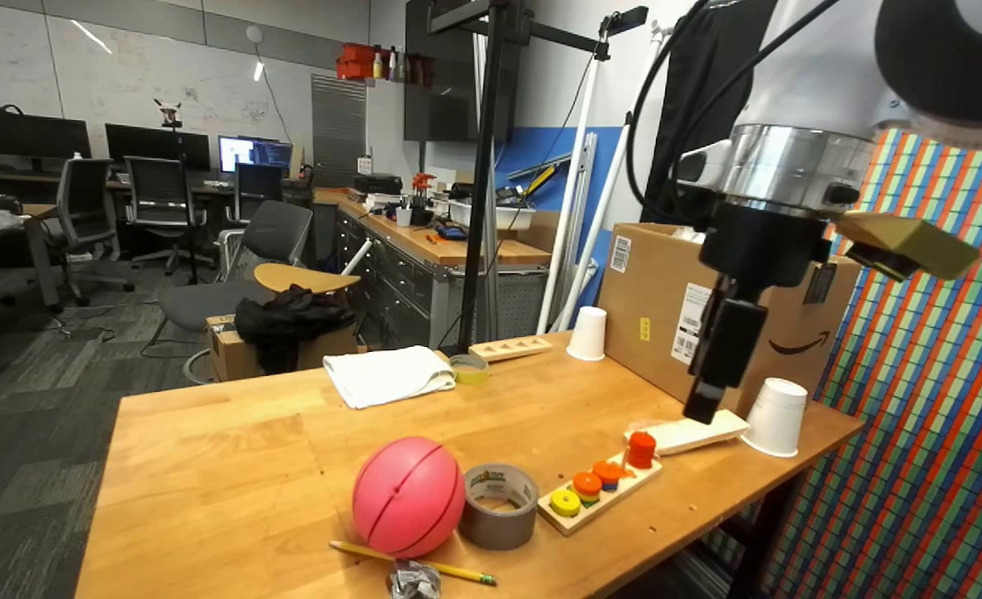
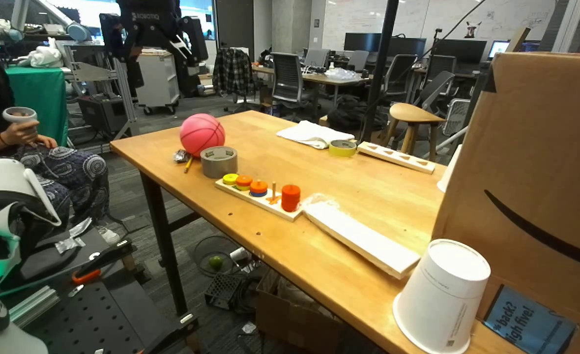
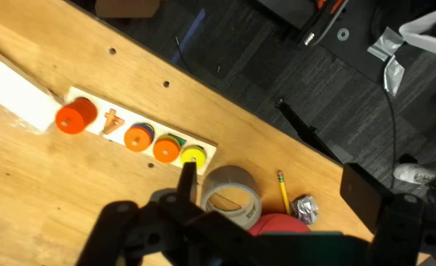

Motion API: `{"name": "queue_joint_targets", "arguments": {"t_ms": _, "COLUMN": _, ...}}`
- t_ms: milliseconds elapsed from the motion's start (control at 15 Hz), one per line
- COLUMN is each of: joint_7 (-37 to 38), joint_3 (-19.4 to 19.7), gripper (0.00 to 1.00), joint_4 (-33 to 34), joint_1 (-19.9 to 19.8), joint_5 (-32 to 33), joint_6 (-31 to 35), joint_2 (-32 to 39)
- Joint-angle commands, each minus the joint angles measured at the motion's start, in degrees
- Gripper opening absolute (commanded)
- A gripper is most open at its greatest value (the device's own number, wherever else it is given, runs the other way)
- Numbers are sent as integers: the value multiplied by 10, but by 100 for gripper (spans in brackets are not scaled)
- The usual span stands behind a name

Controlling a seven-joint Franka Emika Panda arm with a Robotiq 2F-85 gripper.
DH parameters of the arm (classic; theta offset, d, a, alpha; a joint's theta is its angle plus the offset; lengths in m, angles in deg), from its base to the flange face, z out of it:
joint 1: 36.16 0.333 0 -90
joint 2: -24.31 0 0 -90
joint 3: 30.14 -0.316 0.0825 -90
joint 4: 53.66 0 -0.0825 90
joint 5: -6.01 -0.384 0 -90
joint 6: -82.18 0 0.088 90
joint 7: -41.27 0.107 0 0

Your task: Push the ball on the table to the right.

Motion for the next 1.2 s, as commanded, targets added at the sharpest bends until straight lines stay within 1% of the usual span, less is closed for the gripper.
{"name": "queue_joint_targets", "arguments": {"t_ms": 0, "joint_7": -18, "joint_3": -21, "gripper": 100, "joint_4": 38, "joint_1": 57, "joint_5": -59, "joint_6": 86, "joint_2": 92}}
{"name": "queue_joint_targets", "arguments": {"t_ms": 200, "joint_7": -72, "joint_3": -32, "gripper": 100, "joint_4": 66, "joint_1": 112, "joint_5": -94, "joint_6": 151, "joint_2": 161}}
{"name": "queue_joint_targets", "arguments": {"t_ms": 333, "joint_7": -107, "joint_3": -41, "gripper": 100, "joint_4": 85, "joint_1": 145, "joint_5": -117, "joint_6": 173, "joint_2": 199}}
{"name": "queue_joint_targets", "arguments": {"t_ms": 533, "joint_7": -164, "joint_3": -62, "gripper": 100, "joint_4": 113, "joint_1": 179, "joint_5": -140, "joint_6": 190, "joint_2": 247}}
{"name": "queue_joint_targets", "arguments": {"t_ms": 667, "joint_7": -207, "joint_3": -76, "gripper": 100, "joint_4": 135, "joint_1": 190, "joint_5": -144, "joint_6": 196, "joint_2": 278}}
{"name": "queue_joint_targets", "arguments": {"t_ms": 800, "joint_7": -254, "joint_3": -88, "gripper": 100, "joint_4": 155, "joint_1": 191, "joint_5": -136, "joint_6": 194, "joint_2": 305}}
{"name": "queue_joint_targets", "arguments": {"t_ms": 933, "joint_7": -313, "joint_3": -95, "gripper": 100, "joint_4": 177, "joint_1": 184, "joint_5": -129, "joint_6": 190, "joint_2": 334}}
{"name": "queue_joint_targets", "arguments": {"t_ms": 1133, "joint_7": -423, "joint_3": -94, "gripper": 100, "joint_4": 215, "joint_1": 162, "joint_5": -122, "joint_6": 180, "joint_2": 376}}
